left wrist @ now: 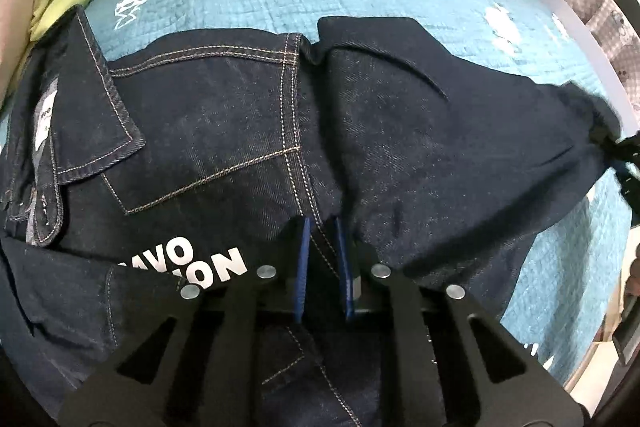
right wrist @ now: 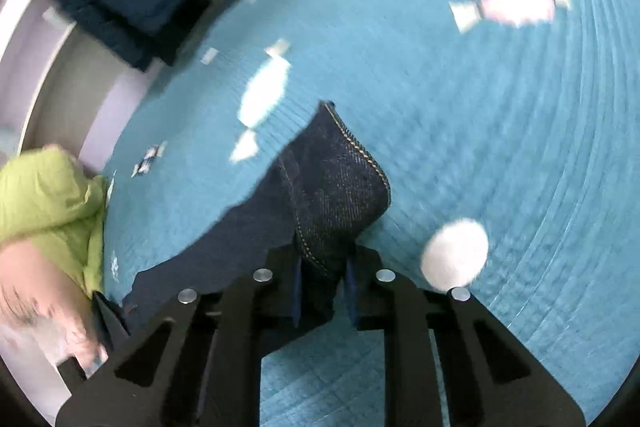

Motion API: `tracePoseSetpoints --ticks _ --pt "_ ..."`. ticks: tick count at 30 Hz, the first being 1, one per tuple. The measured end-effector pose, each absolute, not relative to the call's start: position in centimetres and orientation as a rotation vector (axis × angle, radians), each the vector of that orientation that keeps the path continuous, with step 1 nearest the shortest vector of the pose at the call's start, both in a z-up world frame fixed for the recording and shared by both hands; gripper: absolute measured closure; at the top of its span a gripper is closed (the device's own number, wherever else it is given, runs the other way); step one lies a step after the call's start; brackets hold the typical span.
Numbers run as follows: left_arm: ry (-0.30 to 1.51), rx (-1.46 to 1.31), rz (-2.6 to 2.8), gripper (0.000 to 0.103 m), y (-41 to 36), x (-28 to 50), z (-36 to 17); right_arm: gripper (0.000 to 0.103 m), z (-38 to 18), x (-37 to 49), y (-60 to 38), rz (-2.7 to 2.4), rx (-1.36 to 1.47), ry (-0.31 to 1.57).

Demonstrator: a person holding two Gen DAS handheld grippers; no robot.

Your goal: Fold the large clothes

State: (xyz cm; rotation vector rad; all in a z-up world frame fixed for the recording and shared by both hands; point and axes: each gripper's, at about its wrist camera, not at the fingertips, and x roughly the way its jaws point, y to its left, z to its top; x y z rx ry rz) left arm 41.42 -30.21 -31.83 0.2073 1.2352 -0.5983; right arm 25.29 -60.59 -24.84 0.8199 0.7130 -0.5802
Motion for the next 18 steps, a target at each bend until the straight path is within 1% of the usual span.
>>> tracePoseSetpoints --ticks 4,6,11,13,18 --pt "1.258 0.158 -0.587 0.089 -29.7 41.8 -32.1 0.089 -20.0 25.2 -58.5 -0.507 0.79 0.611" --pt "1.248 0.179 -0.58 0.089 -29.9 41.7 -32.0 0.09 -16.6 25.6 -56.3 -0.43 0.759 0.563" --pt "1.263 0.231 -0.588 0.089 -30.1 41.5 -31.0 0.09 -10.6 28.2 -50.2 -0.273 0.625 0.547" --pt "1.308 0.162 -0.589 0.088 -28.1 41.9 -29.5 0.09 -8.7 29.1 -46.9 -0.206 0.566 0.551" --pt "1.195 0.007 -0.455 0.088 -19.2 42.1 -24.3 0.09 -8.5 32.4 -38.9 -0.07 0.465 0.62"
